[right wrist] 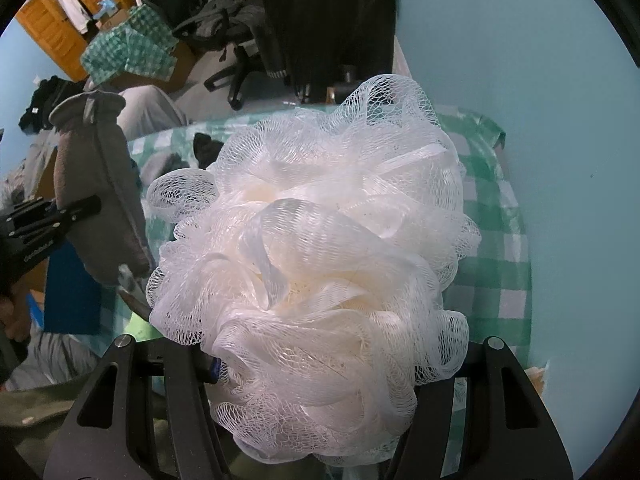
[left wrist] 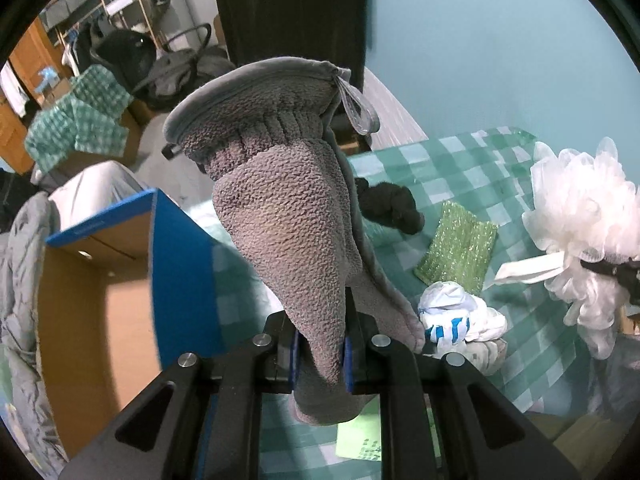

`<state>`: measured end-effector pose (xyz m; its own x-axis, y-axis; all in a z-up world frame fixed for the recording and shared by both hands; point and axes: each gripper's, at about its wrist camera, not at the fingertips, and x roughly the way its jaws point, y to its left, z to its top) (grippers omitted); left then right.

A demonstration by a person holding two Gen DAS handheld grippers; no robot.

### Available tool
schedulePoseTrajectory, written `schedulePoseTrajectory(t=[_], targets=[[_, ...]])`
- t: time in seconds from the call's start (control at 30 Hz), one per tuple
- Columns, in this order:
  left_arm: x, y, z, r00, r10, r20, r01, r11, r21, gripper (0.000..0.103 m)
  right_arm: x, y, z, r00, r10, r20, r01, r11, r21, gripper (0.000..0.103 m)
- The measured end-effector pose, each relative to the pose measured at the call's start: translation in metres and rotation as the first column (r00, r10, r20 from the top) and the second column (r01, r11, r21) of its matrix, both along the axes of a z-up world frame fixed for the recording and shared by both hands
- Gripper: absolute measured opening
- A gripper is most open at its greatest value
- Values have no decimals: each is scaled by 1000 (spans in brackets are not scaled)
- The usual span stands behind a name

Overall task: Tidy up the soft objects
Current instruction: 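Lift the grey mitt and white bath puff and carry them toward the cardboard box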

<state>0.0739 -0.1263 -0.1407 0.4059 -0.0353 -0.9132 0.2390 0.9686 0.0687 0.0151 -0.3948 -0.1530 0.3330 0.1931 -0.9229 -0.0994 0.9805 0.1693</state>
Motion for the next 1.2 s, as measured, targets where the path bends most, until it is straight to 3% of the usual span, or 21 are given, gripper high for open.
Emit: schedulePoseTrajectory(t=[0.7, 1.2], targets=[[-30, 28, 50, 994, 19, 112, -24, 999, 42, 16, 12, 36, 44, 989, 77, 123, -81, 996, 29, 59], [-46, 57, 81, 984, 86, 155, -89, 996, 15, 16, 25, 78, 67, 964, 206, 169, -211, 977, 17, 59]])
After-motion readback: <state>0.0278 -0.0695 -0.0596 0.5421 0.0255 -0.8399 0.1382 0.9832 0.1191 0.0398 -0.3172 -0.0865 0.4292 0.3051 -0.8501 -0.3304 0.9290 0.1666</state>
